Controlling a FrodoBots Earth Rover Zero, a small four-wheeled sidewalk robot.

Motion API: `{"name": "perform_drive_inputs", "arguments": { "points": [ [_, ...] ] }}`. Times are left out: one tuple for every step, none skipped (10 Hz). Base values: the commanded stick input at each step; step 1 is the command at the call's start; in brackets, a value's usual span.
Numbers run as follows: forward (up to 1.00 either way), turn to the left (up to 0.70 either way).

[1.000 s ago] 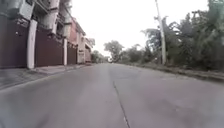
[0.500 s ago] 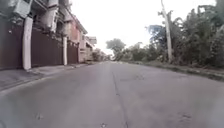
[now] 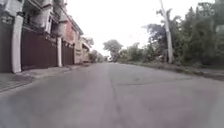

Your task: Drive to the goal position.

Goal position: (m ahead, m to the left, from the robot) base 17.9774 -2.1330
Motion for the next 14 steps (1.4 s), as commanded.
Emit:
{"name": "perform_drive_inputs", "arguments": {
  "points": [
    [1.0,0.08],
    [1.0,0.08],
    [1.0,0.08],
    [1.0,-0.09],
    [1.0,-0.32],
    [1.0,-0.28],
    [1.0,0.08],
    [1.0,0.08],
    [1.0,0.08],
    [1.0,0.08],
    [1.0,0.08],
    [1.0,0.08],
    [1.0,0.08],
    [1.0,0.08]
  ]
}}
